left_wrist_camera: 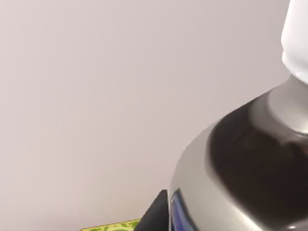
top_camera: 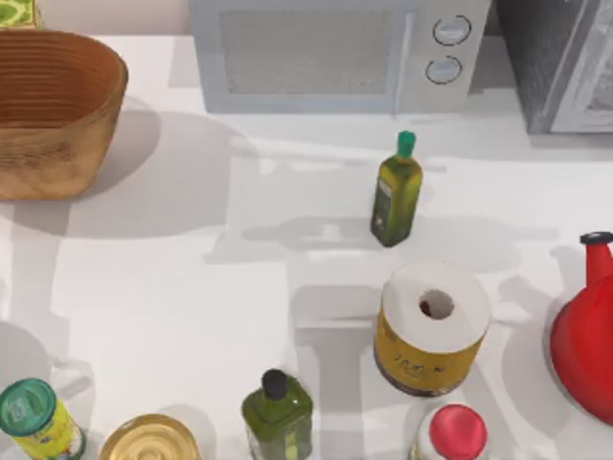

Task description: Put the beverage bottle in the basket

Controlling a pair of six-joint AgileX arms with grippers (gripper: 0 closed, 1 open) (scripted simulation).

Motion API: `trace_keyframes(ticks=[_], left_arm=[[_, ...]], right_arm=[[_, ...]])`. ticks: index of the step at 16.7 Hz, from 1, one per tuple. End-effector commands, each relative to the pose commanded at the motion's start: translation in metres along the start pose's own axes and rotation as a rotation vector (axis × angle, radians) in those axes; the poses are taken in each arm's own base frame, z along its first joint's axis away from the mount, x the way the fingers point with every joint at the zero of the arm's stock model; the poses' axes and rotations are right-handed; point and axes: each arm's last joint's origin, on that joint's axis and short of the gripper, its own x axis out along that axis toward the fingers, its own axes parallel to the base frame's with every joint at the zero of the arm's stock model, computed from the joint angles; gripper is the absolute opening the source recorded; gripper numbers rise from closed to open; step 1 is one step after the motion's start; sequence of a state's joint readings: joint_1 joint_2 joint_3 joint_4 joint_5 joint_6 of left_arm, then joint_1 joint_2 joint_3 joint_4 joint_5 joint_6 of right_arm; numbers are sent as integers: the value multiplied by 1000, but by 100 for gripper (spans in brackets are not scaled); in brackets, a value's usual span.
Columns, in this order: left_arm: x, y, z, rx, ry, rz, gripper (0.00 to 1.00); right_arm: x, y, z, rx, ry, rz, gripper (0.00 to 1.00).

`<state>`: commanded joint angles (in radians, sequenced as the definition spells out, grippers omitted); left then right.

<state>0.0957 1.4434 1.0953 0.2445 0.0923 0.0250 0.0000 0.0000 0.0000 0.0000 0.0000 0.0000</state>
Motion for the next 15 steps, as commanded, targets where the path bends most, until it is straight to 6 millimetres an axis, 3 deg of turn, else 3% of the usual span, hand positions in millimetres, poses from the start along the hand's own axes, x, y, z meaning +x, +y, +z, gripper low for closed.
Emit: trace_keyframes(ticks=[7,12,15], left_arm=[[43,1,-34,-2,-2,1,0],[45,1,-37,-1,-3,2,0],[45,1,-37,-1,-3,2,23]], right_arm=[[0,0,0,0,0,0,100],[0,0,0,0,0,0,100],[0,0,0,0,0,0,100]])
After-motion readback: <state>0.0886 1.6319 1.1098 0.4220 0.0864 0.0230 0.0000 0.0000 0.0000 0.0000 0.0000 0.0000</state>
